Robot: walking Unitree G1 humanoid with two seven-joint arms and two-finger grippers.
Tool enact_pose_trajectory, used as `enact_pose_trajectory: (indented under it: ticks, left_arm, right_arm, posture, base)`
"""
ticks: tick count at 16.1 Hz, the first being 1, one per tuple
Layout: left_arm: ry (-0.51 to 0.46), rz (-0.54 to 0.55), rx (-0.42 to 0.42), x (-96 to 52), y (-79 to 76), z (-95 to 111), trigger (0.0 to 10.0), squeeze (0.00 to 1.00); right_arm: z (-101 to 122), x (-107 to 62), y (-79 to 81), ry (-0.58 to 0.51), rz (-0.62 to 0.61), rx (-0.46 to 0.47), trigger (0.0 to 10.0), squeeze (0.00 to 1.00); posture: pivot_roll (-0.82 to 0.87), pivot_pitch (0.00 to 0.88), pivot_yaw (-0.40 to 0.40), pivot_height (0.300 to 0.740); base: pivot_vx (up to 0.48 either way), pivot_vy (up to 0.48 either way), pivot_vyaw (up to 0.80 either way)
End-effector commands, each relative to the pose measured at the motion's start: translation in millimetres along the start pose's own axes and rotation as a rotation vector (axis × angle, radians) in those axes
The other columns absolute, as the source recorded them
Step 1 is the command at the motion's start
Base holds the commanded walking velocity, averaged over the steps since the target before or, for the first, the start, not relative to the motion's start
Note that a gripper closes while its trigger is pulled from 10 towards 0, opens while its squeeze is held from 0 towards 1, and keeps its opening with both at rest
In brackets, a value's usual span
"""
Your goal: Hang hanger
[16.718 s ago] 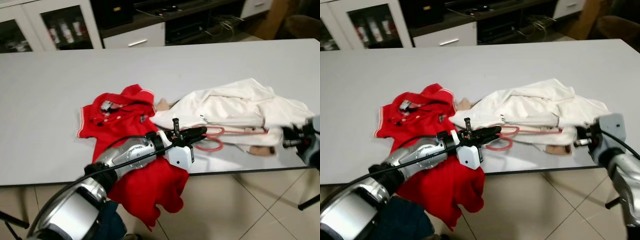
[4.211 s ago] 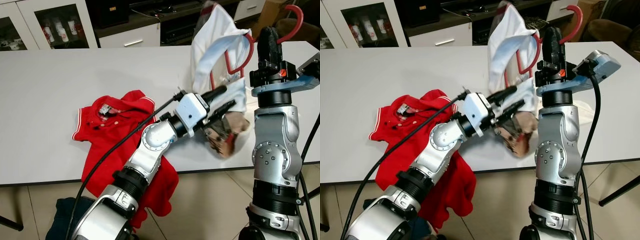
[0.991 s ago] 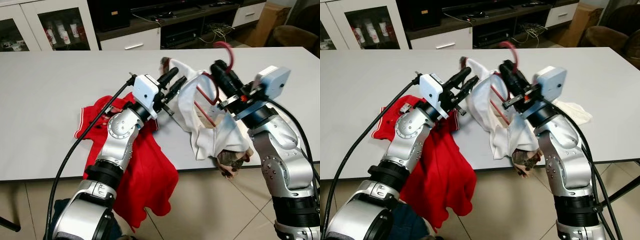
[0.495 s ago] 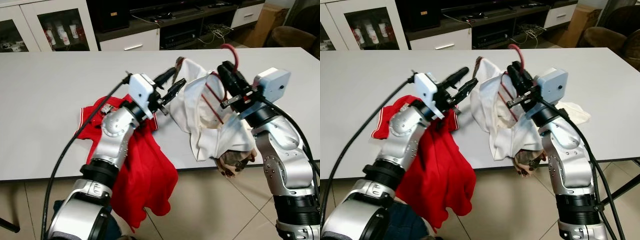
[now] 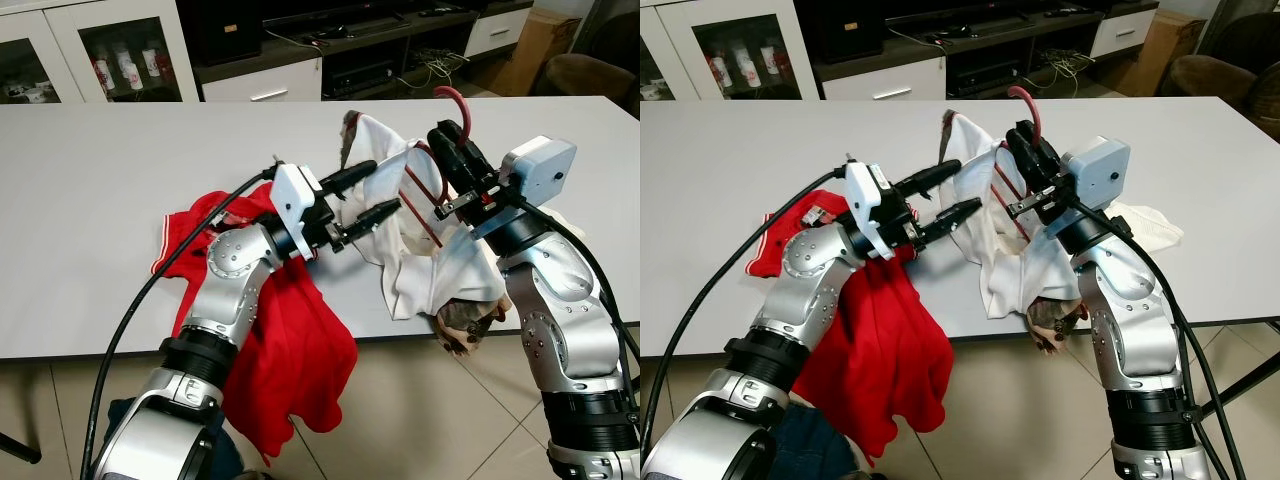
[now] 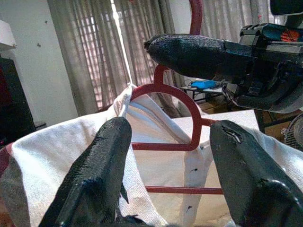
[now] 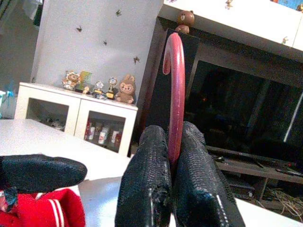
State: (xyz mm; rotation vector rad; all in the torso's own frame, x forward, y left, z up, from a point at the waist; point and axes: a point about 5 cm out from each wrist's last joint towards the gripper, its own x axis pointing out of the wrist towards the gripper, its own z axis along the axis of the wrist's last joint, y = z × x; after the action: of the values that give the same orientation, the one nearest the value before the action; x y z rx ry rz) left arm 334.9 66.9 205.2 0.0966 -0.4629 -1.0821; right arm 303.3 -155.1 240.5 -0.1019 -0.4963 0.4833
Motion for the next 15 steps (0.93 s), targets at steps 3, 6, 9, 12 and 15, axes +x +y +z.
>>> enact_pose_trajectory:
  ticks: [3, 6, 9, 12, 15]
  left_arm:
    - [-0.012, -0.018, 0.012, 2.2, -0.6, 4.8, 10.0, 0.00]
    - [-0.012, -0.018, 0.012, 2.2, -0.6, 4.8, 10.0, 0.00]
    - [-0.012, -0.018, 0.012, 2.2, -0.6, 4.8, 10.0, 0.00]
    - [-0.012, -0.018, 0.012, 2.2, -0.6, 4.8, 10.0, 0.00]
    - [-0.003, -0.032, 0.006, 2.3, -2.3, 4.2, 10.0, 0.00]
  right_arm:
    - [9.0, 2.7, 1.5, -0.043, 0.015, -0.016, 0.0, 0.00]
    - [9.0, 2.7, 1.5, -0.043, 0.015, -0.016, 0.0, 0.00]
    - [9.0, 2.7, 1.5, -0.043, 0.015, -0.016, 0.0, 0.00]
    - [9.0, 2.7, 1.5, -0.043, 0.015, -0.016, 0.0, 0.00]
    - [9.4, 2.3, 3.4, -0.047, 0.026, -0.018, 0.0, 0.00]
  posture:
    - [0.00, 0.021, 0.011, 0.740]
    - [0.00, 0.021, 0.011, 0.740]
    - [0.00, 0.021, 0.011, 0.740]
    - [0.00, 0.021, 0.011, 0.740]
    - [0.00, 0.021, 0.013, 0.740]
  base:
    - [0.000, 0.000, 0.00]
    - [0.000, 0.000, 0.00]
    - [0.000, 0.000, 0.00]
    - [0.000, 0.000, 0.00]
    - [0.000, 0.000, 0.00]
